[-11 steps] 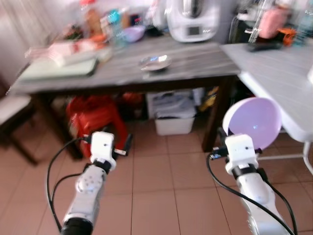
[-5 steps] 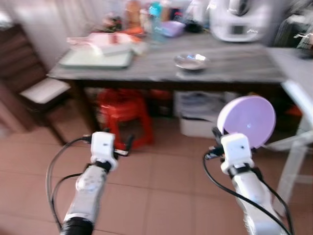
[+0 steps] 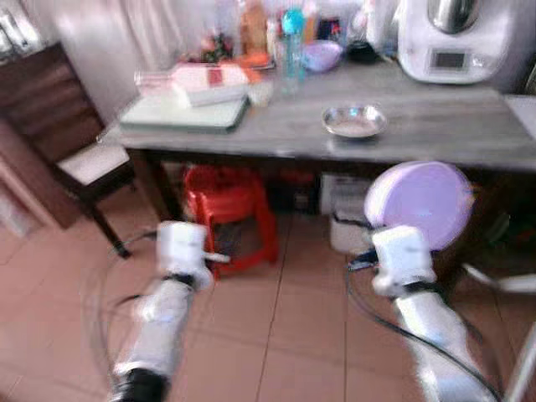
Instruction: Setting the table
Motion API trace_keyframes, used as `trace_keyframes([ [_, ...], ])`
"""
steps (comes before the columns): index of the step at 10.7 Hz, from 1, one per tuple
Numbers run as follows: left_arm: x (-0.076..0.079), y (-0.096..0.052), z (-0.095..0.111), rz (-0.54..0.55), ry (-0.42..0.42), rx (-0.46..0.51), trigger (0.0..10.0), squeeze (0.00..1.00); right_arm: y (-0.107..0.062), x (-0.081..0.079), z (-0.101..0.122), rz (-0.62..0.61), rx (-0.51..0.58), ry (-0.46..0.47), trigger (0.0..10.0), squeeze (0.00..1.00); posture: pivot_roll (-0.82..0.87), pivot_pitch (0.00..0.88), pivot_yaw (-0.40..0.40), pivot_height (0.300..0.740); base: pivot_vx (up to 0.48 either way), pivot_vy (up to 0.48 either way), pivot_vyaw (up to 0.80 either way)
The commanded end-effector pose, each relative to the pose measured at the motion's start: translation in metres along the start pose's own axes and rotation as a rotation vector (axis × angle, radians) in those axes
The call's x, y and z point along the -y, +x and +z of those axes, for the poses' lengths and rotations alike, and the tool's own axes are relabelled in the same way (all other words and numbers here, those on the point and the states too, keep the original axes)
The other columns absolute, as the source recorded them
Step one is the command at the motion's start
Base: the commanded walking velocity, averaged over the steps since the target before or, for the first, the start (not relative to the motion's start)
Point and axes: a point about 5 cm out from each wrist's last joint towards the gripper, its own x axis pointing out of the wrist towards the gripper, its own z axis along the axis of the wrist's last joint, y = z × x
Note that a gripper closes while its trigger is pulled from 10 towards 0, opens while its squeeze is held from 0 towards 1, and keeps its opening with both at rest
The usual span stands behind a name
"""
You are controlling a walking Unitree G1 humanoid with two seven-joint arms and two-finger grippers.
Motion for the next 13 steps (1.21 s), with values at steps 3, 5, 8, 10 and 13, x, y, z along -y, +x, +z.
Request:
trace_keyframes([
  [3, -0.011, -0.001, 0.005, 0.022, 0.022, 0.008, 10.0, 0.00, 0.005, -0.006, 0.009, 0.013, 0.037, 0.008, 10.0, 0.00, -0.01, 0.000, 0.063, 0.740, 0.395, 0.000, 0.00],
  [5, -0.006, 0.000, 0.005, -0.002, 0.007, 0.013, 10.0, 0.00, 0.005, -0.005, 0.009, 0.007, 0.036, 0.004, 10.0, 0.00, -0.02, 0.000, 0.062, 0.740, 0.398, 0.000, 0.00],
  [8, 0.001, 0.001, 0.007, -0.033, -0.007, 0.021, 10.0, 0.00, 0.006, -0.006, 0.009, 0.010, 0.037, 0.003, 10.0, 0.00, -0.01, 0.000, 0.058, 0.740, 0.399, 0.000, 0.00],
  [10, 0.005, 0.001, 0.010, -0.056, -0.020, 0.033, 10.0, 0.00, 0.008, -0.005, 0.011, 0.014, 0.043, -0.007, 10.0, 0.00, -0.01, 0.000, 0.055, 0.740, 0.396, 0.000, 0.00],
  [13, 0.015, 0.002, 0.021, -0.127, -0.019, 0.071, 10.0, 0.00, 0.010, -0.003, 0.013, 0.007, 0.054, -0.026, 10.0, 0.00, -0.01, 0.000, 0.054, 0.740, 0.398, 0.000, 0.00],
])
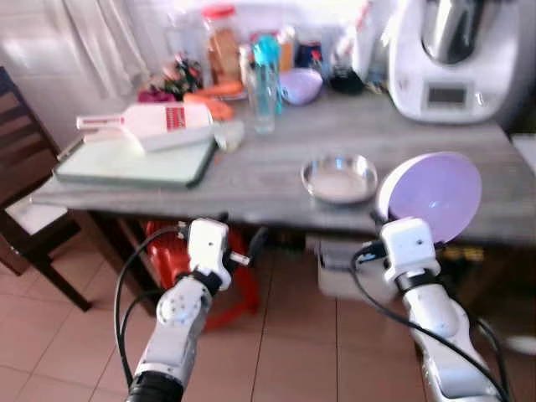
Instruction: Setting the table
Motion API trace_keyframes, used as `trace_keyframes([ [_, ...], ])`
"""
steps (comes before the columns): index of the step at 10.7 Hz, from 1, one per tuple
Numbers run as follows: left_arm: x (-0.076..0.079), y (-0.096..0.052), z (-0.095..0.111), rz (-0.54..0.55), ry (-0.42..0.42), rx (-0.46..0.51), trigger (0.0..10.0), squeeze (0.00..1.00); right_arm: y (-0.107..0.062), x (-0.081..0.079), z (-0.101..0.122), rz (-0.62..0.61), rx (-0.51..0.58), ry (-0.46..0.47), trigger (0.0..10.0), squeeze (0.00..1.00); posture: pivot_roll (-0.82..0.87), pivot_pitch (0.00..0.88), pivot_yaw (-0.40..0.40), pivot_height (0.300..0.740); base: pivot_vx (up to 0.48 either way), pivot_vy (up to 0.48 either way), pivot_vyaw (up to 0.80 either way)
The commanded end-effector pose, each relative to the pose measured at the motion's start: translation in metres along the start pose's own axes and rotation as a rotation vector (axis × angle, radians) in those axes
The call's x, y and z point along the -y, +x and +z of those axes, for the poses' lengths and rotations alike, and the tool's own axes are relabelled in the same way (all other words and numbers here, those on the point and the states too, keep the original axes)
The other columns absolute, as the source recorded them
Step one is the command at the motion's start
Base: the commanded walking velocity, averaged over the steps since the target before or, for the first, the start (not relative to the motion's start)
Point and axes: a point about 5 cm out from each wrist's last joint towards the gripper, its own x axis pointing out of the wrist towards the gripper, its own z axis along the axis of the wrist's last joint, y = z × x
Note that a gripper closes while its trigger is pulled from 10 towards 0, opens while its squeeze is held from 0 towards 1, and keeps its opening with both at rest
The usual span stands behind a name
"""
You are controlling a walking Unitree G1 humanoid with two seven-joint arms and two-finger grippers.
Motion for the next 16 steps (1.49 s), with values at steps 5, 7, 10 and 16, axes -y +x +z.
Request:
trace_keyframes([
  [5, 0.000, -0.006, 0.006, -0.045, 0.007, 0.004, 10.0, 0.00, 0.004, -0.002, 0.008, 0.016, 0.030, -0.010, 10.0, 0.00, -0.02, 0.000, 0.051, 0.740, 0.398, 0.000, 0.00],
  [7, -0.002, -0.010, 0.008, -0.038, 0.005, 0.000, 10.0, 0.00, 0.003, -0.005, 0.013, 0.073, 0.068, -0.096, 10.0, 0.00, -0.02, 0.000, 0.047, 0.740, 0.193, 0.000, 0.00],
  [10, -0.011, -0.028, 0.005, -0.042, 0.056, -0.025, 10.0, 0.00, 0.003, -0.009, 0.015, 0.113, 0.079, -0.085, 10.0, 0.00, -0.02, 0.000, 0.038, 0.740, 0.000, 0.000, 0.00],
  [16, -0.017, -0.070, -0.002, -0.094, 0.130, -0.106, 10.0, 0.00, 0.046, -0.028, 0.025, 0.495, 0.129, -0.164, 10.0, 0.00, 0.02, 0.015, 0.013, 0.740, 0.000, 0.000, 0.00],
])
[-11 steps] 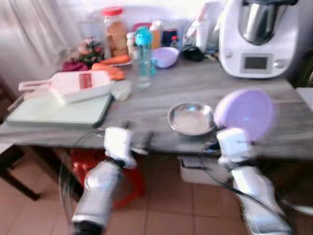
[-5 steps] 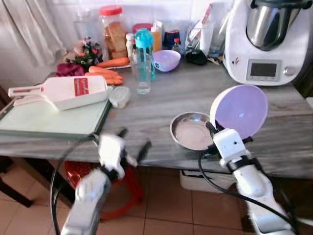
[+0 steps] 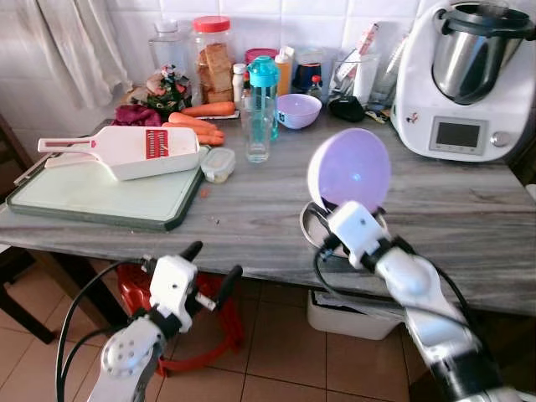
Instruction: Setting the table
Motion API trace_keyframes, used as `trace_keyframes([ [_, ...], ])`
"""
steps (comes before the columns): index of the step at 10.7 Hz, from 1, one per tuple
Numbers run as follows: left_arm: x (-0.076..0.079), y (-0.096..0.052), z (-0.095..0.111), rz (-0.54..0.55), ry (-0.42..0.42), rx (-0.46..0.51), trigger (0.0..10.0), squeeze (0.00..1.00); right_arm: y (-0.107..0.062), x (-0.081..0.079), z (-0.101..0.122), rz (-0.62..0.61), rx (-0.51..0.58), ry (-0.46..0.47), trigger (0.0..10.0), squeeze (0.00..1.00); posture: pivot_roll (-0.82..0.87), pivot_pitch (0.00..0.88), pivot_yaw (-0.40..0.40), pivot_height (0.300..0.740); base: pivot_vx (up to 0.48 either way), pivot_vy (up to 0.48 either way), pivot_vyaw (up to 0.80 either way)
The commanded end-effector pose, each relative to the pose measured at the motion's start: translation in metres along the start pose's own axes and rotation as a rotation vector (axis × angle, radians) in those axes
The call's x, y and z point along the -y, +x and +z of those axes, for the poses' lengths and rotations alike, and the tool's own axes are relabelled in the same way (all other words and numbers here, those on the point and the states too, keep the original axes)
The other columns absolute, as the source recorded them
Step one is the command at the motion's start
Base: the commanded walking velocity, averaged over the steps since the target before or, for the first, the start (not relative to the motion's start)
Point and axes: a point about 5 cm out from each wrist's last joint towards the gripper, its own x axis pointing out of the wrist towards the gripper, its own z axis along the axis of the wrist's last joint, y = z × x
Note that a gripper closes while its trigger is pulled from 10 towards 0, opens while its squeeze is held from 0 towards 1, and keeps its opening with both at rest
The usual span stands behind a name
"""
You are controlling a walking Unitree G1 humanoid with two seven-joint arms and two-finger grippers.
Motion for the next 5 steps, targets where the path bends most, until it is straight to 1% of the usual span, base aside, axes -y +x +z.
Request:
trace_keyframes([
  [1, 0.002, -0.001, 0.006, -0.035, 0.016, 0.016, 10.0, 0.00, 0.008, 0.002, 0.002, 0.048, 0.008, 0.006, 10.0, 0.00, 0.04, 0.023, 0.006, 0.740, 0.000, 0.000, 0.00],
  [2, 0.002, -0.004, 0.006, -0.044, 0.014, 0.018, 10.0, 0.00, 0.017, 0.004, 0.002, 0.109, 0.008, 0.021, 10.0, 0.00, 0.06, 0.028, 0.000, 0.740, 0.000, 0.000, 0.00],
  [4, 0.002, -0.009, 0.006, -0.045, 0.020, 0.007, 10.0, 0.00, 0.035, 0.003, -0.003, 0.252, -0.021, -0.002, 10.0, 0.00, 0.08, 0.026, -0.002, 0.740, 0.000, 0.000, 0.00],
  [5, 0.002, -0.011, 0.006, -0.043, 0.019, 0.006, 10.0, 0.00, 0.039, 0.001, -0.002, 0.286, -0.018, -0.007, 10.0, 0.00, 0.08, 0.025, -0.001, 0.740, 0.000, 0.000, 0.00],
])
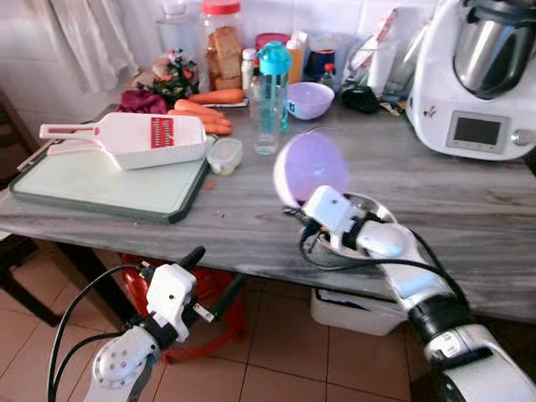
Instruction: Setting the table
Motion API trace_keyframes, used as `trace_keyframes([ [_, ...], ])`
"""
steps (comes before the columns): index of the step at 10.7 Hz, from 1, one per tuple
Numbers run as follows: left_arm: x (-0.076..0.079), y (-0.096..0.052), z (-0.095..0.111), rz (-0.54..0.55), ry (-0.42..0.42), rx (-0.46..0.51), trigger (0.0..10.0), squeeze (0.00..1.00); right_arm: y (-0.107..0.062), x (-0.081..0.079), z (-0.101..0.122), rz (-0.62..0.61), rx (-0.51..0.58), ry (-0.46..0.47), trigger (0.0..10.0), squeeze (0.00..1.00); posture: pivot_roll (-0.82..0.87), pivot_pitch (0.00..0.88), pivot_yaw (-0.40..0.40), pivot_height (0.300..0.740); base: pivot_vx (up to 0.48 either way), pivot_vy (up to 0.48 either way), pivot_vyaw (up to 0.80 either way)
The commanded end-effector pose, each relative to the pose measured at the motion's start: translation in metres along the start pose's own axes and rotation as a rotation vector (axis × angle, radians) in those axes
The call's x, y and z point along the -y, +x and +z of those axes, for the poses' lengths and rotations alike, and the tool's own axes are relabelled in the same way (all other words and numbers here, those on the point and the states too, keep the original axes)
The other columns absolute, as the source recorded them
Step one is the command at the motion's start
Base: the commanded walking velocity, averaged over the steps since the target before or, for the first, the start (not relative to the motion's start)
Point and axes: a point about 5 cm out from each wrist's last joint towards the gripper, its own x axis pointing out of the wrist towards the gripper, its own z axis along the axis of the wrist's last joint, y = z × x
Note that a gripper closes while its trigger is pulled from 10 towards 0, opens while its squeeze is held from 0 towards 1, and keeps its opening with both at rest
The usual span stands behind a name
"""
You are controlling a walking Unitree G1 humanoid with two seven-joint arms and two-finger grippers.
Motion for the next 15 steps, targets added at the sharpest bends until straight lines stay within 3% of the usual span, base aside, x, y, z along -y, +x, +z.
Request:
trace_keyframes([
  [1, -0.001, -0.003, 0.003, 0.001, 0.003, 0.001, 10.0, 0.00, 0.004, 0.002, 0.006, 0.036, 0.016, -0.039, 10.0, 0.00, 0.09, 0.025, 0.000, 0.740, 0.000, 0.000, 0.00],
  [6, -0.002, -0.004, 0.003, -0.012, 0.001, -0.008, 10.0, 0.00, 0.005, -0.005, -0.011, 0.113, -0.007, -0.039, 10.0, 0.00, 0.10, 0.026, 0.010, 0.740, 0.000, 0.000, 0.00],
  [7, -0.002, -0.004, 0.004, -0.015, 0.000, -0.009, 10.0, 0.00, 0.002, -0.006, -0.013, 0.122, -0.005, -0.050, 10.0, 0.06, 0.10, 0.027, 0.013, 0.740, 0.000, 0.000, 0.00],
  [8, -0.002, -0.003, 0.003, -0.019, -0.001, -0.011, 10.0, 0.00, 0.001, -0.006, -0.015, 0.110, -0.009, -0.065, 10.0, 0.25, 0.10, 0.029, 0.016, 0.740, 0.000, 0.000, 0.00],
  [9, -0.002, -0.003, 0.003, -0.021, -0.003, -0.014, 10.0, 0.00, 0.000, -0.004, -0.016, 0.098, -0.014, -0.078, 10.0, 0.30, 0.10, 0.030, 0.019, 0.740, 0.000, 0.000, 0.00],
  [10, -0.003, -0.003, 0.003, -0.022, -0.004, -0.019, 10.0, 0.00, -0.001, 0.000, -0.017, 0.082, -0.020, -0.089, 10.0, 0.82, 0.10, 0.030, 0.020, 0.740, 0.000, 0.000, 0.00],
  [11, -0.003, -0.003, 0.003, -0.020, -0.004, -0.021, 10.0, 0.00, -0.003, 0.004, -0.017, 0.064, -0.031, -0.101, 10.0, 0.82, 0.11, 0.031, 0.022, 0.740, 0.000, 0.000, 0.00],
  [13, -0.003, -0.003, 0.003, -0.016, -0.003, -0.023, 10.0, 0.00, -0.005, 0.013, -0.016, 0.024, -0.039, -0.128, 10.0, 1.00, 0.11, 0.028, 0.024, 0.740, 0.000, 0.000, 0.00],
  [15, -0.003, -0.002, 0.004, -0.016, -0.005, -0.025, 10.0, 0.00, -0.005, 0.019, -0.013, 0.003, -0.038, -0.139, 10.0, 1.00, 0.10, 0.027, 0.025, 0.740, 0.000, 0.000, 0.00],
])
